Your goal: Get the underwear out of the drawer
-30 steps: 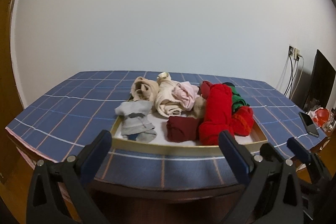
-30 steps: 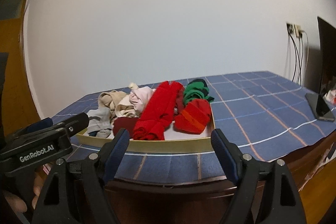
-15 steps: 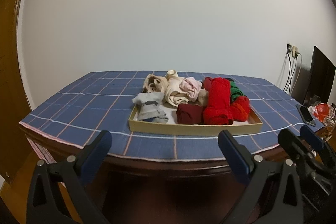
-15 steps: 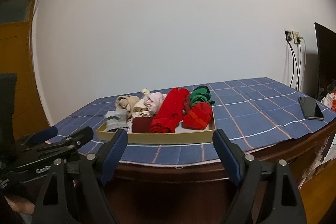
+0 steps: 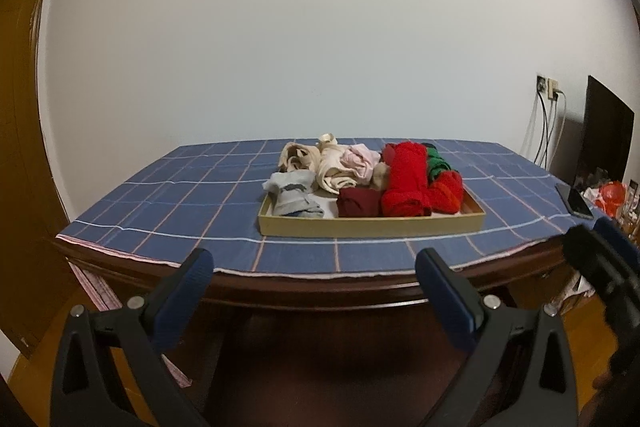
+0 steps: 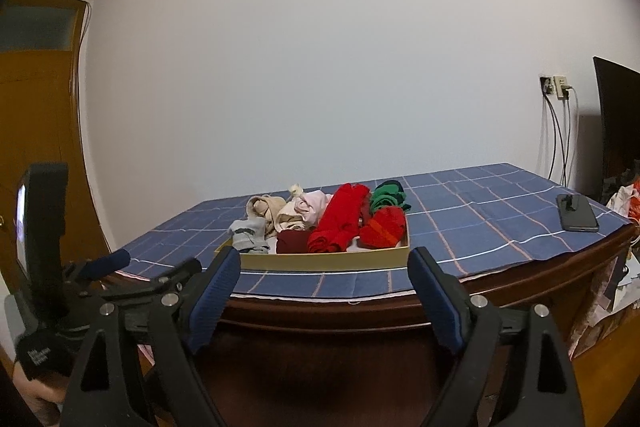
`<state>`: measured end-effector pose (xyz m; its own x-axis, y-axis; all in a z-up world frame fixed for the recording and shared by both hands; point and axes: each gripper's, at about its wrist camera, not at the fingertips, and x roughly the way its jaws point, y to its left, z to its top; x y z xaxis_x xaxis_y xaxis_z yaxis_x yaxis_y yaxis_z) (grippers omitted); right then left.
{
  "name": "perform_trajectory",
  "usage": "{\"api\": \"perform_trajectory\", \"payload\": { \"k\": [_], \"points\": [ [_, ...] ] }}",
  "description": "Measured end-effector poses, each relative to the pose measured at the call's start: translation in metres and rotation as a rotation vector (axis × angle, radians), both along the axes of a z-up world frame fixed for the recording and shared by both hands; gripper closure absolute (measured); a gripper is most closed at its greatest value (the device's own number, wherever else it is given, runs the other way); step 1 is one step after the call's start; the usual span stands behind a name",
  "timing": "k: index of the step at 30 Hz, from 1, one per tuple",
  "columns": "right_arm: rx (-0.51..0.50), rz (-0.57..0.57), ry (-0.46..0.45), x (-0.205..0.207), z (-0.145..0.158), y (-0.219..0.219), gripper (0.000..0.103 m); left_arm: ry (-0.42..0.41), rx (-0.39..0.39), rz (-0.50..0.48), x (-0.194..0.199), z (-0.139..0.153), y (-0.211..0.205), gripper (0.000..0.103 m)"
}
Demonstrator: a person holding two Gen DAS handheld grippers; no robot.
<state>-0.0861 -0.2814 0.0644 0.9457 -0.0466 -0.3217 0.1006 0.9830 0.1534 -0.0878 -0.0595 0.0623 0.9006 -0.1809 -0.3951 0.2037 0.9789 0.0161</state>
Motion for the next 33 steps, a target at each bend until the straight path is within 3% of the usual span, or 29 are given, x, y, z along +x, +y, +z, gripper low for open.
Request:
{"api": "perform_trajectory", "payload": {
  "k": [16,33],
  "points": [
    [0.026,-0.041,-0.016,-0.044,0.002,-0.009,0.012,-0.022,-0.002,0.011,-0.034,-0.003,0.004,0.0],
    [-0.004,-0.028,-0.044,-0.049,0.004,0.003,0.012,-0.038,0.022,0.046,-0.044,-0.008,0.009,0.0]
  ]
}}
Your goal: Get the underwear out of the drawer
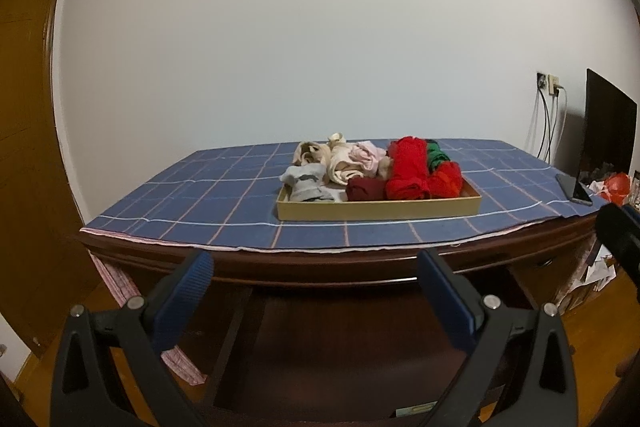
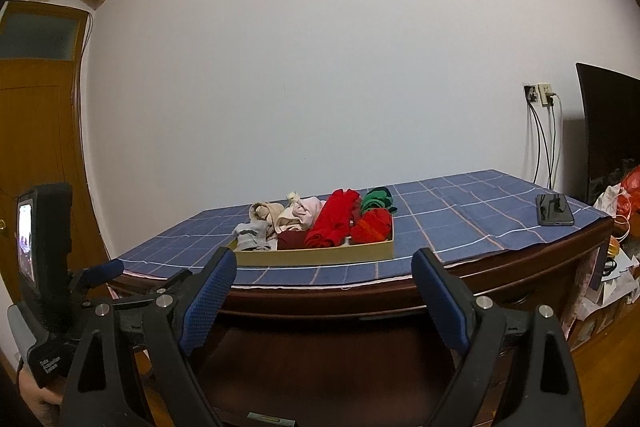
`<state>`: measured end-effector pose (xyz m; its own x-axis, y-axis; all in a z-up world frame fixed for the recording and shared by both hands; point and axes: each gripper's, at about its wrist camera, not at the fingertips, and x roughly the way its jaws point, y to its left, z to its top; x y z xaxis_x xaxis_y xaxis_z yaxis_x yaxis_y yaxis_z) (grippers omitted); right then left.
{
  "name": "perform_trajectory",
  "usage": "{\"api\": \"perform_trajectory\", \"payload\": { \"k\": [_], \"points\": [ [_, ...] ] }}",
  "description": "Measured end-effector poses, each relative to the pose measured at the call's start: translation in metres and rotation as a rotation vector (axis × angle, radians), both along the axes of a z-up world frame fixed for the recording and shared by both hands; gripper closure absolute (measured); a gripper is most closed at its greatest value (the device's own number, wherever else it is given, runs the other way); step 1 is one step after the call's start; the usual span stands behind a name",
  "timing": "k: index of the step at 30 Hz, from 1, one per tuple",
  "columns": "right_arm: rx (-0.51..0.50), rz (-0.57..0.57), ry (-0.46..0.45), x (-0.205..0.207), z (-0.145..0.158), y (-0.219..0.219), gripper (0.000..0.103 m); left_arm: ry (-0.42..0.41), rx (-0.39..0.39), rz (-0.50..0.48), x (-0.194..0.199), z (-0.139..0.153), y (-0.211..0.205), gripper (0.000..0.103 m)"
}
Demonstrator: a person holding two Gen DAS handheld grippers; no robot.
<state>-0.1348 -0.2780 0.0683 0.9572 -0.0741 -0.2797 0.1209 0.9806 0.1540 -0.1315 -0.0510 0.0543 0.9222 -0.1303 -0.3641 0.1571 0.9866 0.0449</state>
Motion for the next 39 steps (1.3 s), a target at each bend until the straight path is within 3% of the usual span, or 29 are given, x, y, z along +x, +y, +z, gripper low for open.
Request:
{"api": "perform_trajectory", "payload": {
  "k": [8,19,29,39],
  "points": [
    [0.008,-0.002,0.0,0.0,-0.001,-0.001,0.012,-0.003,-0.017,0.011,-0.001,0.0,0.004,0.0],
    [0.01,-0.005,0.005,0.002,-0.003,0.0,0.012,-0.047,0.02,0.024,-0.006,0.003,0.0,0.0],
    [0.014,-0.02,0.005,0.002,-0.004,-0.002,0.012,0.014,-0.03,0.007,0.003,-0.001,0.003,0.0],
    [0.019,-0.022,0.016,0.004,-0.004,-0.004,0.012,0.018,-0.015,0.003,0.002,-0.002,0.0,0.0]
  ]
}}
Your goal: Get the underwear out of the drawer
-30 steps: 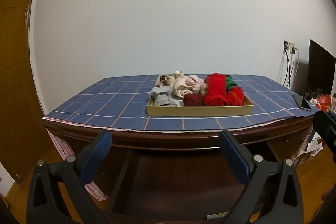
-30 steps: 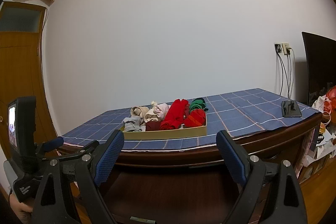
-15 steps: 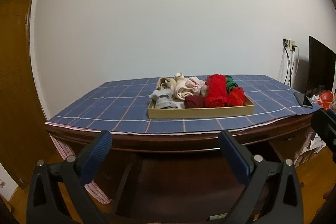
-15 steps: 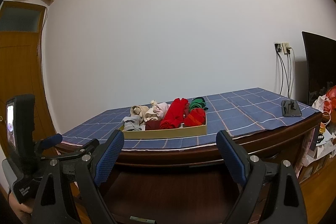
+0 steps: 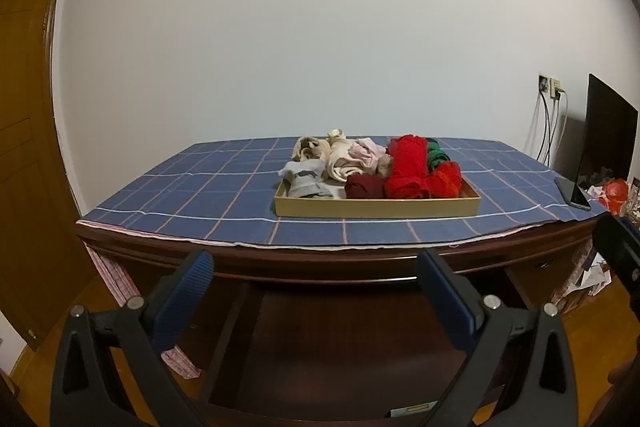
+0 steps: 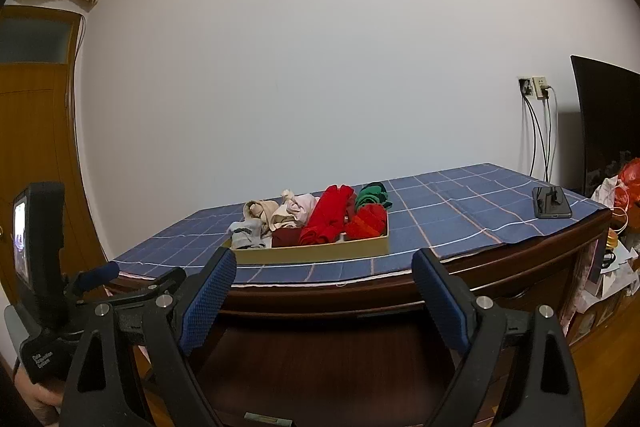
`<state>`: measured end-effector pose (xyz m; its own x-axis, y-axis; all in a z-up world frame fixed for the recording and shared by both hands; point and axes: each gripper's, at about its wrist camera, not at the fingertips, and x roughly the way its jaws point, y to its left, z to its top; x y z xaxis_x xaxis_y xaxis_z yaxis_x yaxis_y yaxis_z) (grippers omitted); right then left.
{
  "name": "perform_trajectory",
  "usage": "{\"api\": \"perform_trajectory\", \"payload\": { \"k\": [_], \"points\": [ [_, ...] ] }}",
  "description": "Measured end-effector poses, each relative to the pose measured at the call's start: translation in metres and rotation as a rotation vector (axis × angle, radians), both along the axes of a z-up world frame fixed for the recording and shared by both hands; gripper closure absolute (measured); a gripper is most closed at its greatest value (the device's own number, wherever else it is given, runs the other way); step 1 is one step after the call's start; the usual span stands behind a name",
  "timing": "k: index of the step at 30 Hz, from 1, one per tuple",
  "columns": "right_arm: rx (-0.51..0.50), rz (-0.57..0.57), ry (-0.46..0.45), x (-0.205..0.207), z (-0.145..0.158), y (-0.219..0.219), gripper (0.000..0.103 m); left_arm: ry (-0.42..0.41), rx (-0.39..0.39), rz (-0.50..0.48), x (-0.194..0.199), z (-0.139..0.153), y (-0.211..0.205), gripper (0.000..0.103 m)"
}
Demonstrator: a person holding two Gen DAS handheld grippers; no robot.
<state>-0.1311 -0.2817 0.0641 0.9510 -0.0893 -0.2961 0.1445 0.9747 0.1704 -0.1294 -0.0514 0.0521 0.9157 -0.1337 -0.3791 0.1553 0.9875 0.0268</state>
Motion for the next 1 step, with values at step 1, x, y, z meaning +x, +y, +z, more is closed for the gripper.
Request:
{"api": "perform_trajectory", "payload": {
  "k": [1],
  "points": [
    [0.003,0.002,0.003,0.0004,-0.0001,-0.0004,0.012,0.001,0.001,0.0,0.0002,0.0001,0.0,0.0]
  ]
}}
